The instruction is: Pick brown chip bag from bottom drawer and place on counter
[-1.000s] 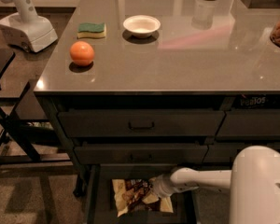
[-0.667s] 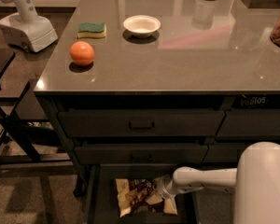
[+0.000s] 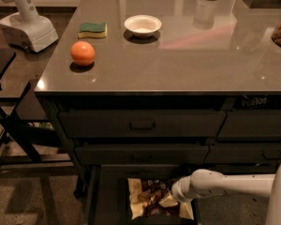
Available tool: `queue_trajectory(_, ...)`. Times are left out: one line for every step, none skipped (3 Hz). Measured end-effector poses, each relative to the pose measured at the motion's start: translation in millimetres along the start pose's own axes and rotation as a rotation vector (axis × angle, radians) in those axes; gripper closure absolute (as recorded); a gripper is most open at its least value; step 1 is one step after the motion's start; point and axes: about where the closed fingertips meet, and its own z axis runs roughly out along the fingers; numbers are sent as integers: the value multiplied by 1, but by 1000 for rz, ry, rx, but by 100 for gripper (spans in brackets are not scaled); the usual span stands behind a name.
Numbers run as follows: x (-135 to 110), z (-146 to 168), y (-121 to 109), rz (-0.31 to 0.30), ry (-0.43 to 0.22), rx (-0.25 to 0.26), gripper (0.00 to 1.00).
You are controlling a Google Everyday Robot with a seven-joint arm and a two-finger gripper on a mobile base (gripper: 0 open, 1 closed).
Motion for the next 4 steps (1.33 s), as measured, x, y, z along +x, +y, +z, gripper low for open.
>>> queue_trajectory(0, 0, 0, 0, 0, 0, 100)
queue_trajectory(-4, -15, 0, -4, -3, 10, 100)
queue_trajectory(-9, -54, 3, 0, 1, 54, 100)
queue_trajectory(-17, -104, 5, -7, 15, 115, 100)
